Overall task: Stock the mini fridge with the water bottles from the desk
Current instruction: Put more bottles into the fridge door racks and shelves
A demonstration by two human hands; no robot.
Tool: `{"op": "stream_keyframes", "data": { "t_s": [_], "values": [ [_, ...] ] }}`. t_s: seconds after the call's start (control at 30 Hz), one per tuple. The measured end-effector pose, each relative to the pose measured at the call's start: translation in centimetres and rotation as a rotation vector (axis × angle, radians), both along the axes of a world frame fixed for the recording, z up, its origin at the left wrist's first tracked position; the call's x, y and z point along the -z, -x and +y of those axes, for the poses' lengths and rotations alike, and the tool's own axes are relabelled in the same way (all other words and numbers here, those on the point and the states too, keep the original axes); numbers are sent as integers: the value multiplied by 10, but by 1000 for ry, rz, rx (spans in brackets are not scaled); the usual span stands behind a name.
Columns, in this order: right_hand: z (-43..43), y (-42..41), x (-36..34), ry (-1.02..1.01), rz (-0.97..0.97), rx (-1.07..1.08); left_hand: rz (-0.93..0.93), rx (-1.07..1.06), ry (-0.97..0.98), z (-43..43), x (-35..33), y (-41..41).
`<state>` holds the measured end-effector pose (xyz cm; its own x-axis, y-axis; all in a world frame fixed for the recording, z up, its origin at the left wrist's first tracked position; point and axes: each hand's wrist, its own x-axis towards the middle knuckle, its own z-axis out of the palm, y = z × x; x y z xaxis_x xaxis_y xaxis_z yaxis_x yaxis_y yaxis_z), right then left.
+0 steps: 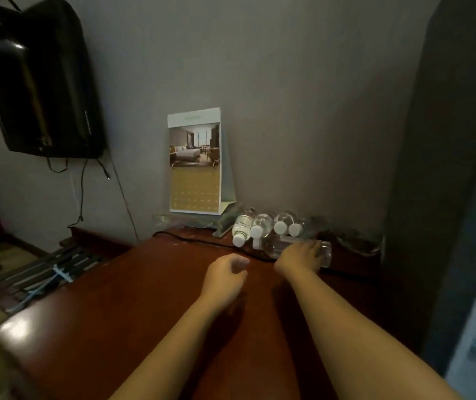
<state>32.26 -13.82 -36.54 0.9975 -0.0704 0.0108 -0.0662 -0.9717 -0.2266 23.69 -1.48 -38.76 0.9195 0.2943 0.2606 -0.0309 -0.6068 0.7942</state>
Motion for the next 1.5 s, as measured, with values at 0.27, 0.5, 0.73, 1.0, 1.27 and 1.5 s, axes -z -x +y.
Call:
{"op": "stream_keyframes", "data": {
  "t_s": [0.27,0.5,0.73,1.0,1.27,1.5],
  "values": [
    [-12,-28,12,204,-207,-86,-100,-12,-8,-3,24,-14],
    [-8,-1,13,134,-205,-70,-128,-34,-24,0,19,-3],
    [-5,47,26,137,-271,-134,-2,-16,7,-2,23,-5],
    [-24,59,5,97,-132,-221,101,13,162,-1,25,-8],
    [-27,70,9,47,-82,-268,42,70,286,-3,32,-12],
    [-24,101,18,70,-191,-255,6,-21,843,-8,25,-5]
  ]
}}
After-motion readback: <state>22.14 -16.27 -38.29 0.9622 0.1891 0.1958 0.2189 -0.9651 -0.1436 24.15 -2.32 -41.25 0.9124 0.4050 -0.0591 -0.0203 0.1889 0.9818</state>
